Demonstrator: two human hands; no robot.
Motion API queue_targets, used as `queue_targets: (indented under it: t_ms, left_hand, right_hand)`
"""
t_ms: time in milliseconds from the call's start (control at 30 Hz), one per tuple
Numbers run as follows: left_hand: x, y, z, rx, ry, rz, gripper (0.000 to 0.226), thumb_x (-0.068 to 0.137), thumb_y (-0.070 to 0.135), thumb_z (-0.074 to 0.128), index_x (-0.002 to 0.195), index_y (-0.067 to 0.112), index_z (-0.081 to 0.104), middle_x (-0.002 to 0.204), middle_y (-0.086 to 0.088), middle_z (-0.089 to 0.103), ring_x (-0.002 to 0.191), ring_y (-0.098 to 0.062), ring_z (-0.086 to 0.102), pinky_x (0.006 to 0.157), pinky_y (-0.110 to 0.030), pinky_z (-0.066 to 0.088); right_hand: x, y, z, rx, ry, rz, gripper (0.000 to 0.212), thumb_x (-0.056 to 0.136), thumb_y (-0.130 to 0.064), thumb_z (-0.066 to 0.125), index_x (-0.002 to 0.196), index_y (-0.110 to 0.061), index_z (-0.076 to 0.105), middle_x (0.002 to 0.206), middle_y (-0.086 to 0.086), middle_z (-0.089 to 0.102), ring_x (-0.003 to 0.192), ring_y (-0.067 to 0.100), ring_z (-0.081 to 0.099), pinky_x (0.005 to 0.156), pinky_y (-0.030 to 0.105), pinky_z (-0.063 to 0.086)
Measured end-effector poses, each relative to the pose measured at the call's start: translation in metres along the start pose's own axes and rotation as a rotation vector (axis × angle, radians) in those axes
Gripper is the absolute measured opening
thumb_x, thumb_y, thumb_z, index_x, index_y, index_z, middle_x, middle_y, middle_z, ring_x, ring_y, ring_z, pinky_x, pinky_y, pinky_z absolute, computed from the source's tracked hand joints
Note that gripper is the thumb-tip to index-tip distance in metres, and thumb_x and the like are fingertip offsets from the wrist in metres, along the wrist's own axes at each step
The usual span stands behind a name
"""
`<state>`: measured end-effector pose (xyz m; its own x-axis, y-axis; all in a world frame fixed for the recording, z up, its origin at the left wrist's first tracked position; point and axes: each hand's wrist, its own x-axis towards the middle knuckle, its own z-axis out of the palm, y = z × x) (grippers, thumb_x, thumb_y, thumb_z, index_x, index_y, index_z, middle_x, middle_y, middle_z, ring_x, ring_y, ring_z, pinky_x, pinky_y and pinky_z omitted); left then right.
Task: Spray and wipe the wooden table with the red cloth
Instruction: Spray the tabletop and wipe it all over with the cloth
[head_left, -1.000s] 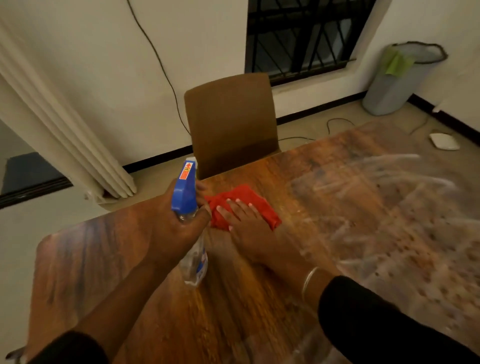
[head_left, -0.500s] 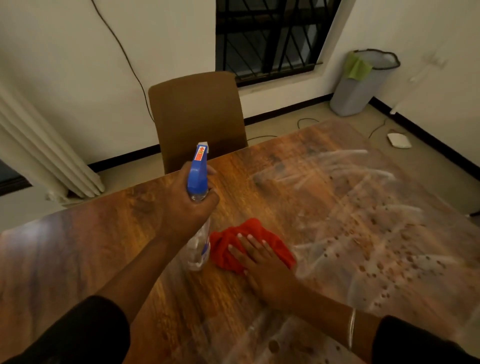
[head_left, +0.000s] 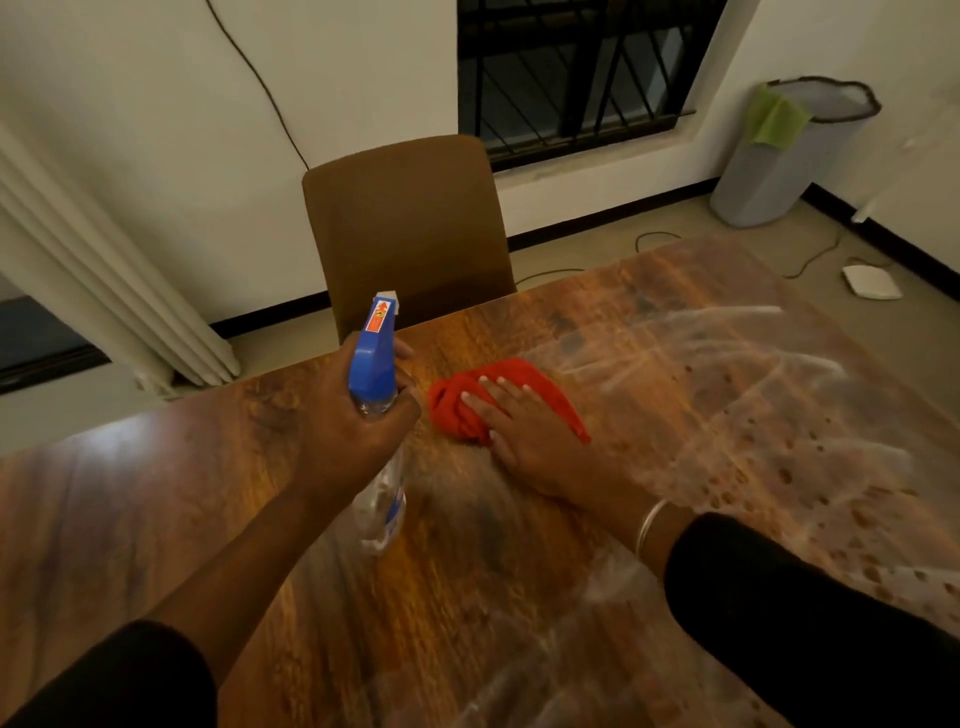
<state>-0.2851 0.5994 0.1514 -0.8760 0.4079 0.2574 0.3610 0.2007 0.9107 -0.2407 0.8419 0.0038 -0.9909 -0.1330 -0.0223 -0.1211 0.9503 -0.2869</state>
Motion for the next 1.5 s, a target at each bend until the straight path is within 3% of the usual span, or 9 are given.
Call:
queue_targets:
  t_ms: [200, 367, 467, 733, 967, 1100, 1233, 1367, 1500]
  left_hand:
    - [0.012, -0.006, 0.019, -0.005, 0.111, -0.001, 0.052, 0.082, 0.032, 0.064, 0.122, 0.000, 0.053, 0.098, -0.012, 0.064, 0.089, -0.029, 0.067, 0.086, -0.051, 0.059]
    - [0.031, -0.010, 0.037, 0.058, 0.151, 0.039, 0.036, 0.085, 0.024, 0.065, 0.116, 0.009, 0.055, 0.095, -0.019, 0.066, 0.088, -0.036, 0.068, 0.083, -0.058, 0.057]
    - [0.034, -0.008, 0.050, 0.080, 0.152, 0.044, 0.033, 0.083, 0.029, 0.065, 0.108, 0.049, 0.058, 0.092, 0.009, 0.071, 0.085, -0.008, 0.070, 0.077, -0.027, 0.061]
    - [0.039, -0.011, 0.058, 0.085, 0.096, 0.067, 0.031, 0.088, 0.016, 0.067, 0.114, 0.004, 0.056, 0.088, -0.012, 0.066, 0.080, -0.026, 0.069, 0.080, -0.037, 0.060]
    - [0.030, 0.002, 0.069, 0.125, 0.089, 0.064, 0.031, 0.086, 0.029, 0.069, 0.115, 0.032, 0.056, 0.091, 0.005, 0.067, 0.080, -0.011, 0.068, 0.073, -0.016, 0.057]
    - [0.018, 0.022, 0.066, 0.129, 0.016, -0.046, 0.032, 0.081, 0.049, 0.064, 0.106, 0.062, 0.051, 0.092, 0.028, 0.065, 0.085, -0.001, 0.066, 0.070, -0.006, 0.051]
    - [0.009, 0.035, 0.069, 0.138, -0.047, -0.052, 0.031, 0.083, 0.032, 0.070, 0.106, 0.046, 0.055, 0.093, 0.014, 0.065, 0.087, 0.006, 0.065, 0.074, -0.014, 0.049]
    - [0.012, 0.054, 0.078, 0.168, -0.112, -0.103, 0.034, 0.089, 0.002, 0.071, 0.112, 0.022, 0.058, 0.091, -0.014, 0.065, 0.081, -0.031, 0.066, 0.072, -0.040, 0.058]
    - [0.017, 0.077, 0.095, 0.206, -0.272, -0.085, 0.035, 0.089, -0.001, 0.070, 0.118, 0.014, 0.058, 0.084, -0.003, 0.062, 0.069, -0.013, 0.063, 0.057, -0.008, 0.051]
  right_hand:
    - [0.060, 0.084, -0.032, 0.014, 0.136, 0.501, 0.064, 0.105, -0.041, 0.022, 0.167, -0.028, 0.012, 0.174, 0.011, 0.011, 0.161, 0.033, 0.009, 0.130, 0.057, 0.009]
    - [0.097, 0.014, 0.000, 0.085, 0.012, 0.054, 0.062, 0.106, -0.049, 0.023, 0.165, -0.033, 0.014, 0.174, 0.007, 0.013, 0.161, 0.033, 0.008, 0.129, 0.055, 0.005]
    - [0.120, 0.015, 0.000, 0.057, -0.042, -0.141, 0.058, 0.109, -0.039, 0.028, 0.165, -0.035, 0.015, 0.174, 0.004, 0.017, 0.160, 0.028, 0.014, 0.128, 0.053, 0.012]
    - [0.129, 0.117, -0.043, 0.036, 0.078, 0.292, 0.061, 0.110, -0.035, 0.030, 0.167, -0.027, 0.009, 0.174, 0.014, 0.009, 0.160, 0.039, 0.006, 0.129, 0.058, 0.007]
    - [0.007, 0.028, -0.005, 0.045, -0.043, -0.132, 0.064, 0.105, -0.035, 0.034, 0.165, -0.038, 0.011, 0.174, 0.002, 0.016, 0.160, 0.028, 0.013, 0.127, 0.051, 0.010]
    - [-0.038, 0.078, -0.026, 0.000, 0.036, 0.144, 0.064, 0.108, -0.034, 0.036, 0.166, -0.037, 0.010, 0.175, 0.003, 0.012, 0.160, 0.027, 0.014, 0.128, 0.049, 0.012]
    - [-0.062, 0.052, -0.035, 0.063, 0.042, 0.430, 0.064, 0.109, -0.034, 0.034, 0.167, -0.034, 0.005, 0.175, 0.005, 0.005, 0.161, 0.032, 0.006, 0.130, 0.052, 0.007]
    - [-0.113, -0.038, 0.012, 0.029, 0.005, 0.078, 0.064, 0.101, -0.038, 0.039, 0.163, -0.033, 0.029, 0.169, 0.004, 0.031, 0.154, 0.035, 0.033, 0.127, 0.055, 0.022]
    - [-0.149, -0.021, 0.022, -0.015, 0.029, -0.003, 0.072, 0.099, -0.041, 0.041, 0.165, -0.039, 0.013, 0.168, -0.002, 0.034, 0.152, 0.024, 0.039, 0.123, 0.048, 0.032]
